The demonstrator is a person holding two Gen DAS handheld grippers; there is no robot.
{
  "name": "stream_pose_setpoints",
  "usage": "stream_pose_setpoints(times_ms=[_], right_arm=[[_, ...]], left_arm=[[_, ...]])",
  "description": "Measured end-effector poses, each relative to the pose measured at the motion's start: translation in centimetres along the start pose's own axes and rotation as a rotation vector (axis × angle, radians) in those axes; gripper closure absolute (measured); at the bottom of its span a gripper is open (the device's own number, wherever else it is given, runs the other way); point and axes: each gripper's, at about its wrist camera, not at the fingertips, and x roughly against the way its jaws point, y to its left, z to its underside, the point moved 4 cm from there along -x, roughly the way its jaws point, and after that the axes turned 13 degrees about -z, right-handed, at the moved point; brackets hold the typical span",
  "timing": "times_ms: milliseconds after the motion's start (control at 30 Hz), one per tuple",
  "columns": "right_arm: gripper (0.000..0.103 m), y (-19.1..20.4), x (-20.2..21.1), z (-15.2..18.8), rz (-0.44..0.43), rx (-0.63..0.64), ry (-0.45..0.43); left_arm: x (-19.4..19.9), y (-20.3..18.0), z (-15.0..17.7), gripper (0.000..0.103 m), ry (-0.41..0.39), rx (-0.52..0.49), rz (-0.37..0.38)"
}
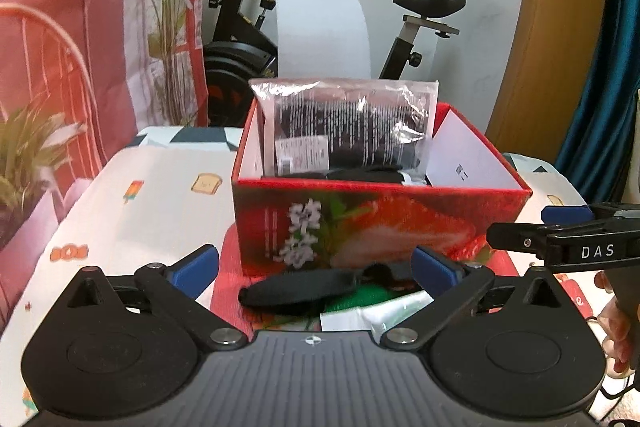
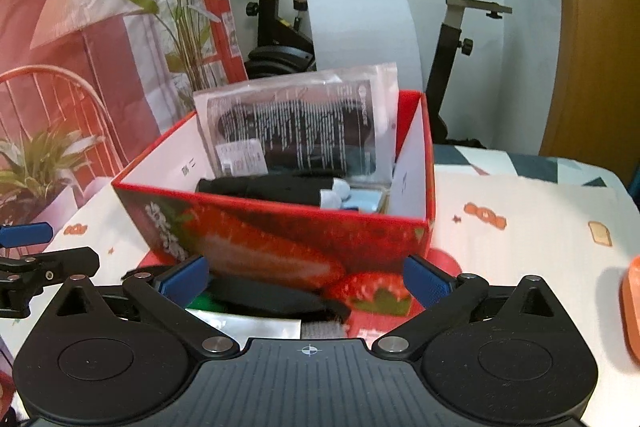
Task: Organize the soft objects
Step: 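Move both grippers back to the white bag with green cable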
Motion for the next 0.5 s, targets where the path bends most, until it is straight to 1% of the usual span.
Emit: stream_pose_setpoints(times_ms=[100,200,367,467,500], right_arm=[[0.0,0.3,0.3,1.0,0.001,0.0,0.008],[0.0,0.6,0.5,2.3,0.013,0.015,0.012],[0.002,0.9,0.5,4.7,0.016,0.027,0.022],[0.009,1.0,0.2,6.3,-0.008,0.016,0.035],[0.015,1.0,0.0,6.8,-0.016,0.013,0.043]], left_arm=[[0.4,0.0,1.2,0.0,0.004,0.01,0.003],[0.7,-0.3,2.4,0.0,0.005,-0.001,-0.001],[0.4,-0.4,4.6,0.001,0.045,0.015,0.006],[0.3,-0.7,5.7,0.004,0.059,0.016,0.011],[0.2,-0.8,6.0,0.007,0.062,0.015,0.015]])
